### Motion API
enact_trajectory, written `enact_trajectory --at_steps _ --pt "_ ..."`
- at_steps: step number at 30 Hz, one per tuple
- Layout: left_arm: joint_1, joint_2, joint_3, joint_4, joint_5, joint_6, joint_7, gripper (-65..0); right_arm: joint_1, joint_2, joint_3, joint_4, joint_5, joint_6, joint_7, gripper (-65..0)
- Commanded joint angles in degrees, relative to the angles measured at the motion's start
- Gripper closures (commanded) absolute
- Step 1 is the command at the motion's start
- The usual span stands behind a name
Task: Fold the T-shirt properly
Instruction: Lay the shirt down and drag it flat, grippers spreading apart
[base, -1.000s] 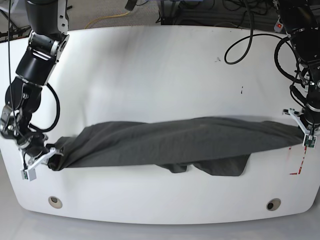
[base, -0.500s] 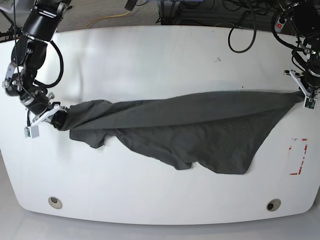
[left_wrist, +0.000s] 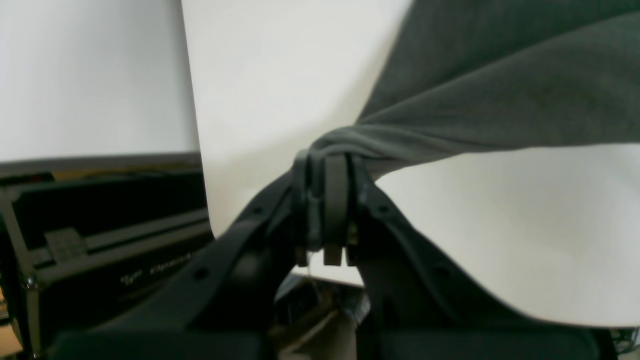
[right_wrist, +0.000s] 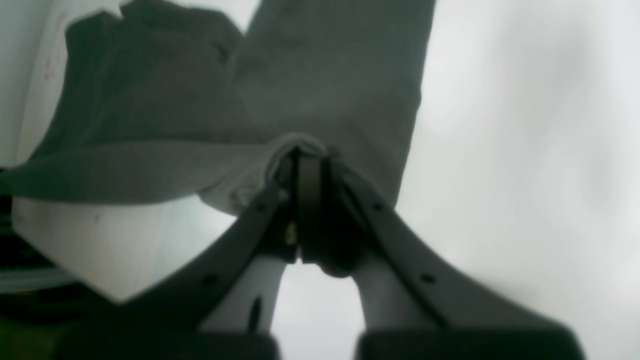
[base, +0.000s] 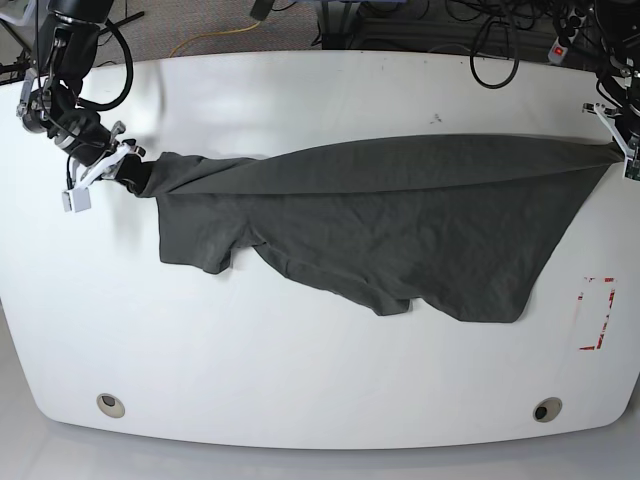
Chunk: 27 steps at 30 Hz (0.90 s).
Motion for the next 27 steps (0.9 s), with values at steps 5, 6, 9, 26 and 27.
enact_trajectory --at_steps 5,6,9,26,27 --pt "-0.20 -0.28 -0.90 0.92 0.10 0.44 -0.82 0.0 -1.45 1.22 0.98 0.93 4.21 4.54 -5.36 0.0" --pt "-0.20 -0.20 -1.42 0.92 0.10 0.44 -0.82 0.0 -1.54 1.31 0.98 0.93 4.48 5.42 -6.06 0.0" --pt "-0.20 -0.20 -2.30 0.92 0.01 0.44 -0.82 0.0 -2.16 2.27 0.89 0.93 4.83 7.01 -9.67 0.0" --pt "-0.28 -0.28 -2.04 1.10 0.01 0.44 -0.82 -0.1 -2.68 5.00 0.45 0.93 4.56 11.18 -18.55 0.0" --pt "-0.28 -0.28 -1.95 1.10 0.01 0.44 -0.82 -1.5 -2.68 5.00 0.45 0.93 4.56 11.18 -18.55 0.0"
